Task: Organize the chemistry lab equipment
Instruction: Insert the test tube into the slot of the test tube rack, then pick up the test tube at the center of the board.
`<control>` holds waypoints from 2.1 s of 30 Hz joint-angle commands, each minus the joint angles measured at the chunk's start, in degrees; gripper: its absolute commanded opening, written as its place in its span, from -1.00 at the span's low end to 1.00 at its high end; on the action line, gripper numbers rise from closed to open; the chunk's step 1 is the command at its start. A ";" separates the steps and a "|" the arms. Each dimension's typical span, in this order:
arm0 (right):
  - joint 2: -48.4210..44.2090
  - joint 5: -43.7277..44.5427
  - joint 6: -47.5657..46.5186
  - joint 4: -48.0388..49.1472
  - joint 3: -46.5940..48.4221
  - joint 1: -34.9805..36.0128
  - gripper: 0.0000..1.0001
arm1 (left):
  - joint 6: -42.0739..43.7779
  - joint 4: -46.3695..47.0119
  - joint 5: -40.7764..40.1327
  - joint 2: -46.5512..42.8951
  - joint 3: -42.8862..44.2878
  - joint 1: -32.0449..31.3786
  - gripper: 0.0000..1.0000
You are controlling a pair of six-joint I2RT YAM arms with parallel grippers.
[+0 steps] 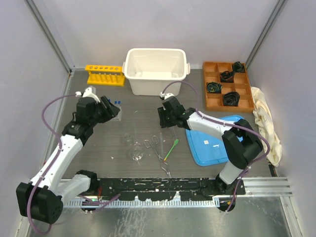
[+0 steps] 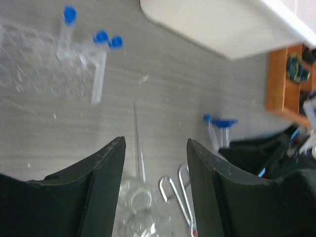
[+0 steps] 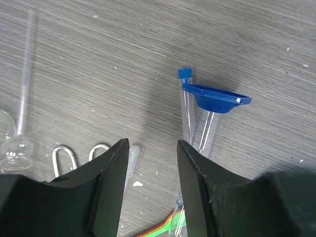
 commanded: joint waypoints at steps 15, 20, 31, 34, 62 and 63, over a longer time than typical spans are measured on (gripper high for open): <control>6.28 3.15 -0.27 -0.48 4.67 -1.05 -0.03 | -1.57 -13.51 11.70 -11.93 -4.89 -1.44 0.09; 7.85 3.83 -0.35 -0.07 5.76 -1.16 -0.03 | -1.88 -14.36 12.29 -12.95 -5.50 -1.48 0.08; 10.91 8.10 -1.14 -0.61 7.17 -1.52 -0.04 | -2.33 -14.35 12.36 -13.71 -6.45 -1.49 0.08; 10.94 9.52 -1.56 -0.85 7.44 -1.65 -0.04 | -2.63 -13.32 12.55 -13.28 -7.02 -1.48 0.08; 8.92 2.67 1.04 0.56 0.98 -2.48 -0.33 | -3.47 -10.66 16.20 -3.37 -2.44 -2.61 0.08; 8.66 2.63 1.09 0.49 0.64 -2.42 -0.30 | -3.48 -10.60 16.12 -3.10 -2.22 -2.81 0.08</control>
